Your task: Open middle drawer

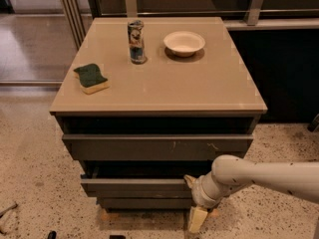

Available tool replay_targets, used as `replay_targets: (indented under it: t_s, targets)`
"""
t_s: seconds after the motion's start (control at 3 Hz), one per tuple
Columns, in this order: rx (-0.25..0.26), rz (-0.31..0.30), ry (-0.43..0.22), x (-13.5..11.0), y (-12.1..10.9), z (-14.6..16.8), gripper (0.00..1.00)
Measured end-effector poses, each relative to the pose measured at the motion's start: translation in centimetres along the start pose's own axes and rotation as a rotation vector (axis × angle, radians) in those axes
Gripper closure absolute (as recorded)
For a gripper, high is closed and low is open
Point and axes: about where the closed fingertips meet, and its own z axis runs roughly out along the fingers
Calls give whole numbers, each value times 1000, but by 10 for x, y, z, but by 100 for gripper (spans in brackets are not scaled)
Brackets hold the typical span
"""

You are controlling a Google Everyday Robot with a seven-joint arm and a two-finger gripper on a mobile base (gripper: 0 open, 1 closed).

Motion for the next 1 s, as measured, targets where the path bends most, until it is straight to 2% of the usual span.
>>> replay_targets:
  t_s: [0.67,1.0]
  targets:
    - [-163,19,68,9,54,-6,0]
    - [-163,19,68,9,54,-6,0]
